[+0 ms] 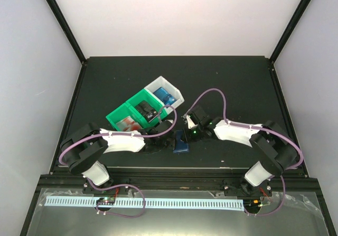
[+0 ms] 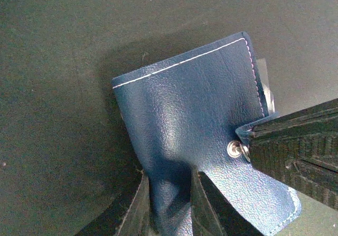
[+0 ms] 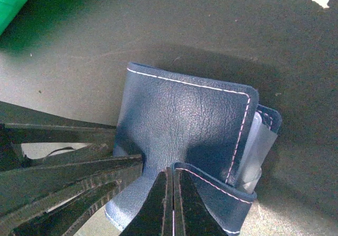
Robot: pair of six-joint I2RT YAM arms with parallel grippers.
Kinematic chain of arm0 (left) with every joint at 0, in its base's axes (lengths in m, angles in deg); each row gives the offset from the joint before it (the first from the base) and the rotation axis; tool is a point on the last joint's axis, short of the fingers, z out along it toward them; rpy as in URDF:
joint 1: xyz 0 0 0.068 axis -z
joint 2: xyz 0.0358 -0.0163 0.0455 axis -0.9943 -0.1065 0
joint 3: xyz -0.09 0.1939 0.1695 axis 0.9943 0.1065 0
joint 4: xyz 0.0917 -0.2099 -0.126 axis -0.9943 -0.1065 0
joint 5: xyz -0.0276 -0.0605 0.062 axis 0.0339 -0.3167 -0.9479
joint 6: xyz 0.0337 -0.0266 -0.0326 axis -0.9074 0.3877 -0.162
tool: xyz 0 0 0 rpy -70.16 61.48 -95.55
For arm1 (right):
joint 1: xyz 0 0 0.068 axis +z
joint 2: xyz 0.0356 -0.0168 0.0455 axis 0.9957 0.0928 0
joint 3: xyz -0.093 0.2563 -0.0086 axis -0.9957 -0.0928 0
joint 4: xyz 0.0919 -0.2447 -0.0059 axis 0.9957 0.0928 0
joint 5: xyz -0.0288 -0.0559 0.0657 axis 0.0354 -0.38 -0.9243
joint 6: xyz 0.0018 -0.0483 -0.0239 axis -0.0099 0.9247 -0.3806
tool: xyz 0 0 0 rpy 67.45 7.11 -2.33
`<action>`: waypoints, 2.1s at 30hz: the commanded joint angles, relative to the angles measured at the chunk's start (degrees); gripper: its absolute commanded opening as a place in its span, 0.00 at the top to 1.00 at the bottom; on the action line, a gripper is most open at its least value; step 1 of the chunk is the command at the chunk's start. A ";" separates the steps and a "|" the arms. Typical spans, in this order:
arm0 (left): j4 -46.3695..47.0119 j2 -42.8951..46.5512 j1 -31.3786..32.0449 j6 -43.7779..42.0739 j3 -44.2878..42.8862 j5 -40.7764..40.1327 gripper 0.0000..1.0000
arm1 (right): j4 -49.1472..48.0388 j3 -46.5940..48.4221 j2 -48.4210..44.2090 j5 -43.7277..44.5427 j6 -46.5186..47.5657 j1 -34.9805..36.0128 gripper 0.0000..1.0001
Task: Put the credit cards into the card holder
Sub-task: Close the card holder at the center of the board.
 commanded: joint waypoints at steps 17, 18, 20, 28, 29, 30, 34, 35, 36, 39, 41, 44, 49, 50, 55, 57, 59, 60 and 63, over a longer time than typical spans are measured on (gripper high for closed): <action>0.81 -0.07 -0.14 0.16 3.31 6.05 0.77 | 9.86 0.98 10.09 -3.79 1.66 5.71 0.99; 1.00 -0.04 -0.22 0.21 3.30 6.10 0.77 | 10.38 1.09 10.36 -4.14 1.74 6.03 0.99; 1.37 0.13 -0.40 0.44 3.53 5.74 0.78 | 11.39 1.08 10.29 -4.52 2.15 6.44 0.99; 1.71 0.60 -0.60 1.10 4.78 4.11 0.79 | 14.66 2.13 7.61 -5.79 4.11 6.43 0.99; 1.72 0.54 -0.62 1.11 4.86 4.05 0.79 | 14.77 2.35 7.61 -5.97 4.29 6.41 0.99; 1.72 0.50 -0.68 1.25 4.94 3.97 0.79 | 15.00 2.58 7.61 -6.11 4.70 6.45 0.99; 1.98 0.58 -0.77 1.64 5.20 3.99 0.79 | 16.90 2.67 7.22 -5.32 6.69 6.46 0.99; 2.28 0.58 -0.82 1.74 5.23 4.01 0.79 | 17.11 2.77 7.68 -5.52 7.16 6.43 0.99; 2.31 0.52 -0.84 1.76 5.23 4.21 0.79 | 17.16 2.94 8.14 -5.79 7.46 6.43 0.99; 2.51 0.41 -0.95 2.01 5.22 4.43 0.80 | 15.68 3.11 9.23 -8.34 7.30 6.48 0.99; 2.43 0.56 -1.08 2.26 5.23 4.56 0.80 | 14.33 2.73 9.08 -10.49 6.77 6.44 0.99; 2.63 0.76 -1.21 2.57 5.24 4.70 0.80 | 13.38 2.15 8.81 -12.52 6.80 6.48 0.99; 3.09 0.63 -1.39 2.82 5.23 5.00 0.81 | 12.78 2.30 10.61 -12.20 6.37 6.48 0.99; 3.10 0.59 -1.39 2.81 5.21 5.17 0.81 | 12.54 2.23 11.12 -11.86 5.99 6.48 0.99; 3.71 0.37 -1.54 3.14 5.36 6.06 0.81 | 11.80 2.00 13.42 -10.62 4.11 6.47 0.99; 4.10 0.33 -1.65 3.27 5.33 6.50 0.81 | 11.81 1.87 13.98 -10.28 3.55 6.42 0.99; 4.50 0.24 -1.74 3.38 5.36 6.94 0.81 | 11.97 1.70 14.55 -10.30 3.37 6.48 0.99; 4.76 0.07 -1.82 3.46 5.32 7.17 0.82 | 12.04 1.62 14.78 -10.31 3.27 6.42 0.99; 5.54 -0.24 -1.96 3.56 5.33 7.81 0.82 | 12.41 1.72 15.76 -10.59 3.16 6.51 0.99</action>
